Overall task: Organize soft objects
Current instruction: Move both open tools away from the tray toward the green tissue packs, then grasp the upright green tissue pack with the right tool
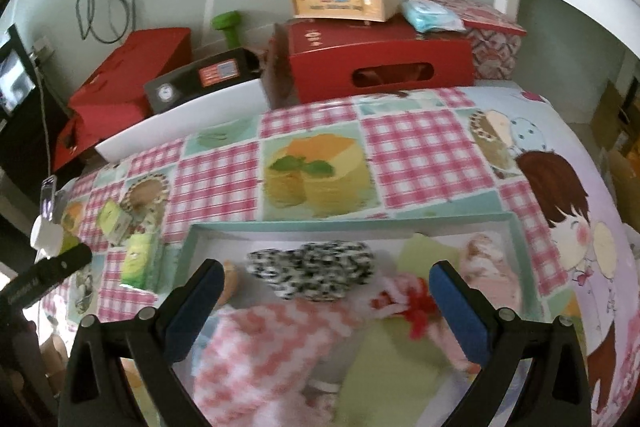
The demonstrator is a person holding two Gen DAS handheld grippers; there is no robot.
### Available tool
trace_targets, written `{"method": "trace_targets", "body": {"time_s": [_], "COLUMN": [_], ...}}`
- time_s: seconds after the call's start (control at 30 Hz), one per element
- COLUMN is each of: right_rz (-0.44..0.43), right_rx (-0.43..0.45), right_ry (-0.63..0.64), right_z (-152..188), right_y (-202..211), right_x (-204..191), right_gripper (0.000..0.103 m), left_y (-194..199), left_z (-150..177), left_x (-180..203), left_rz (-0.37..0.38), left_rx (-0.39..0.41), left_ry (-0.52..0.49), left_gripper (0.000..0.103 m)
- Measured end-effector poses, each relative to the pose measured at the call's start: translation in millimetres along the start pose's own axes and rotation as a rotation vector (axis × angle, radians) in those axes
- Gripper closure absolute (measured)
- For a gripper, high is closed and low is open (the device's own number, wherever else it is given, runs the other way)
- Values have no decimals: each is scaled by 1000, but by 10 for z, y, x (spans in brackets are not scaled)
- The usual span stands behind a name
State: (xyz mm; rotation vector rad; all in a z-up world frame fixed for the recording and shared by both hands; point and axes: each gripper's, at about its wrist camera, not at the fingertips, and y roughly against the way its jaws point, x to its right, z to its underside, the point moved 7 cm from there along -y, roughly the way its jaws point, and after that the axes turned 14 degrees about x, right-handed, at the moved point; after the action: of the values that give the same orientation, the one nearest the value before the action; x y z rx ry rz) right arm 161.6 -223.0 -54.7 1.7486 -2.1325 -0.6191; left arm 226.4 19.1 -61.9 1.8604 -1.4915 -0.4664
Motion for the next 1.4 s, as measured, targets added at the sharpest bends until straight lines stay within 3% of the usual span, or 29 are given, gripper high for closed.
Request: {"method": "trace_targets", "body": {"time_s": [0.27, 0.43, 0.8, 1.03, 1.4], "right_rz": [-97, -153, -216, -219, -226], "right_rx": [-15, -29, -62, -78, -79], "right_ry": [66, 115, 184, 192, 220], "right_z": [76, 181, 396, 456, 509], "right_y": [-41, -69, -153, -243, -338], "right_x": [-575, -964, -1506, -1645, -1825], "right_gripper": [0, 0, 0, 0, 0], "left_y": [68, 96, -34, -125, -215], "left_z": [-124, -135, -58, -13, -17], "left_x": [-640, -813, -832, -763, -742], "left_rz": [-118, -130, -86, -74, -79], "left_rx": [23, 24, -24, -58, -53], "left_ry": [83, 109, 123, 66, 59], "left_gripper": [6, 6, 6, 6, 6]}}
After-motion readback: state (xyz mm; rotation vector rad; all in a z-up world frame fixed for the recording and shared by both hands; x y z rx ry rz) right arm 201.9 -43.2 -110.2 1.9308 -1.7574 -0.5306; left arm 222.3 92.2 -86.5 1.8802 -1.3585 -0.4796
